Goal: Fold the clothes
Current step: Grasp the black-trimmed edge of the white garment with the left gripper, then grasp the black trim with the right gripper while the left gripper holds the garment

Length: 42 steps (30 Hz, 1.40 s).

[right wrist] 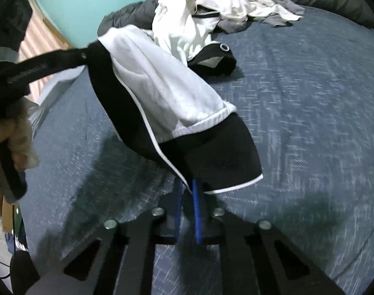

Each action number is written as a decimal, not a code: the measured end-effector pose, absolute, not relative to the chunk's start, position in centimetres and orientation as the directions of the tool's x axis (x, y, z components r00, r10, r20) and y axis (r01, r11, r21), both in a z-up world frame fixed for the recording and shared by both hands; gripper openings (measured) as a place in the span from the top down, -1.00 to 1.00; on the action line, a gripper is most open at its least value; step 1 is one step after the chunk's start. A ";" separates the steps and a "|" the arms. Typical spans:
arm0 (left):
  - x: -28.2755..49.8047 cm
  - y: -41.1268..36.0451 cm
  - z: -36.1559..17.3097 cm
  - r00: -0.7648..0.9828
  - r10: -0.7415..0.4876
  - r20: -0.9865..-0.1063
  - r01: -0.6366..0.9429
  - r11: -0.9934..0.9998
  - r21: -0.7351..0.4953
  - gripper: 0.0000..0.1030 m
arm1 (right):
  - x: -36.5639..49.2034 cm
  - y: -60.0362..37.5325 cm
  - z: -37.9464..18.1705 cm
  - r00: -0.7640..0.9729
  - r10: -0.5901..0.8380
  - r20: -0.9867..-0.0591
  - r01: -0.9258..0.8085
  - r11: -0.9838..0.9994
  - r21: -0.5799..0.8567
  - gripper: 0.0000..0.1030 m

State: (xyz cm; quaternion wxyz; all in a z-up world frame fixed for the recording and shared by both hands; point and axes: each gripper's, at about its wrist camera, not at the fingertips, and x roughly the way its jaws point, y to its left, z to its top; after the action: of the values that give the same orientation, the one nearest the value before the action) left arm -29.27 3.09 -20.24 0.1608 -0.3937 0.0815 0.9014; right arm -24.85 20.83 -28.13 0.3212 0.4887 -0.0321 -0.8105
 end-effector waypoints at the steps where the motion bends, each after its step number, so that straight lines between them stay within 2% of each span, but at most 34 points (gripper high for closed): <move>1: -29.2 2.9 -20.4 -0.638 0.223 -0.737 -0.356 -0.934 0.025 0.93 | -25.2 20.7 -28.1 -0.313 -0.552 -0.773 0.492 -0.790 0.366 0.97; 9: -28.8 1.2 -22.7 -0.608 0.207 -0.766 -0.340 -0.940 0.015 0.93 | -28.4 21.2 -25.1 -0.358 -0.576 -0.735 0.495 -0.785 0.374 0.98; 15: -28.8 0.3 -24.2 -0.583 0.198 -0.788 -0.320 -0.947 -0.001 0.93 | -32.2 18.7 -24.9 -0.339 -0.545 -0.767 0.508 -0.792 0.338 0.98; 20: -29.1 0.0 -24.5 -0.571 0.200 -0.796 -0.303 -0.953 -0.022 0.93 | -34.6 18.8 -26.5 -0.329 -0.491 -0.807 0.437 -0.837 0.330 0.97; 23: -29.3 0.2 -24.6 -0.566 0.200 -0.800 -0.301 -0.953 -0.026 0.93 | -34.1 20.5 -26.4 -0.362 -0.487 -0.795 0.397 -0.852 0.341 0.94; 26: -29.4 0.3 -24.6 -0.564 0.202 -0.801 -0.299 -0.954 -0.030 0.93 | -31.6 22.5 -25.2 -0.434 -0.500 -0.749 0.398 -0.853 0.338 0.70; 28: -29.4 0.3 -24.5 -0.563 0.201 -0.801 -0.297 -0.954 -0.031 0.93 | -29.8 23.2 -24.7 -0.449 -0.532 -0.718 0.417 -0.835 0.359 0.38; 30: -29.4 0.3 -24.5 -0.563 0.200 -0.802 -0.294 -0.955 -0.032 0.93 | -28.1 23.2 -24.6 -0.445 -0.568 -0.692 0.447 -0.811 0.377 0.26; 33: -29.2 0.3 -24.4 -0.561 0.205 -0.802 -0.291 -0.956 -0.040 0.93 | -26.3 21.1 -24.9 -0.417 -0.579 -0.701 0.532 -0.780 0.328 -0.11; 34: -29.2 0.4 -24.3 -0.562 0.207 -0.801 -0.293 -0.955 -0.041 0.93 | -26.0 20.3 -25.0 -0.416 -0.582 -0.699 0.560 -0.769 0.308 -0.17; 42: -28.7 0.4 -23.6 -0.575 0.227 -0.786 -0.305 -0.951 -0.052 0.93 | -27.4 17.4 -27.2 -0.390 -0.557 -0.733 0.577 -0.768 0.277 -0.19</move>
State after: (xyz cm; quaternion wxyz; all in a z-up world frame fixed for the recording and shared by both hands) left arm -28.65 0.44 -23.58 0.1500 -0.4359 0.0445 0.8863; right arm -27.38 17.43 -27.25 0.3401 0.4349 0.0112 -0.8337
